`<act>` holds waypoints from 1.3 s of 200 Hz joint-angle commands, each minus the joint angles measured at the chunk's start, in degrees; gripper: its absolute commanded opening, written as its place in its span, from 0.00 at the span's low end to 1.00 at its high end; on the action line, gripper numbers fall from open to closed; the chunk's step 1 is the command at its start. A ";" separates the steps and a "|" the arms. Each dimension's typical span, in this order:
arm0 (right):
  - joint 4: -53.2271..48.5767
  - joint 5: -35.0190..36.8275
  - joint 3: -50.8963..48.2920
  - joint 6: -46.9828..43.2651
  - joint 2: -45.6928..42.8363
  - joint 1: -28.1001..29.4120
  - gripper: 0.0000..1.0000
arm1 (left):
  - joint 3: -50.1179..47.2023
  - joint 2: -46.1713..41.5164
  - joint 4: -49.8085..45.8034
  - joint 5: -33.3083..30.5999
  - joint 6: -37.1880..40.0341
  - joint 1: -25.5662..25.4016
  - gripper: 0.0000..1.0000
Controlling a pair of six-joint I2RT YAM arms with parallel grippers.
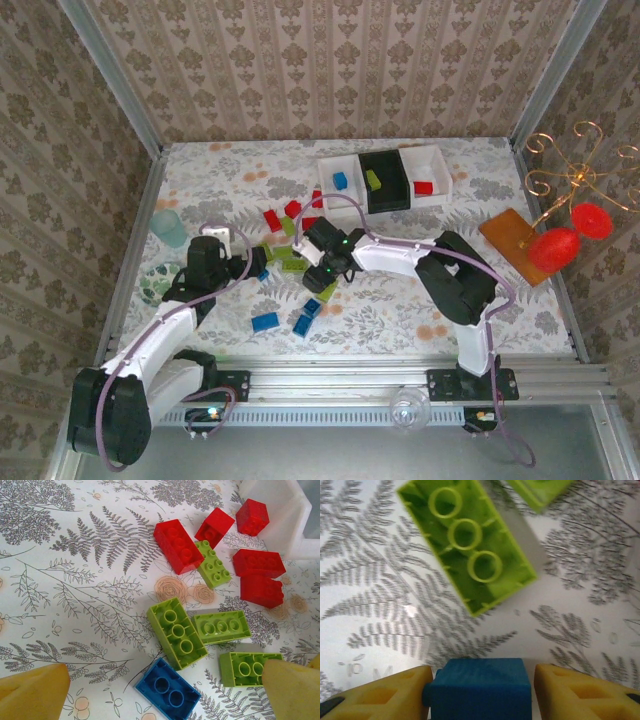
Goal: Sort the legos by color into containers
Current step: Pick up the lego from the center of the table, then place the lego in the container.
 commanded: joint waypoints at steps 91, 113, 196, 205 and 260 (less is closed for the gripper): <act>8.44 2.20 -4.40 12.45 -11.25 -9.64 0.38 | 1.23 1.96 3.79 2.89 -2.24 -0.10 1.00; 15.11 1.43 -3.53 19.22 -12.73 -14.12 0.38 | 1.32 2.30 5.84 3.05 -3.07 -1.32 1.00; 12.85 10.60 25.38 24.86 10.30 -20.13 0.47 | 5.05 2.85 4.85 1.93 -2.32 -6.98 1.00; 10.79 10.15 29.37 25.05 12.59 -20.53 0.51 | 5.24 2.61 4.47 1.78 -2.21 -7.09 1.00; 9.80 5.78 24.28 24.28 3.28 -20.68 0.67 | 4.76 0.23 1.94 0.06 -0.52 -7.32 1.00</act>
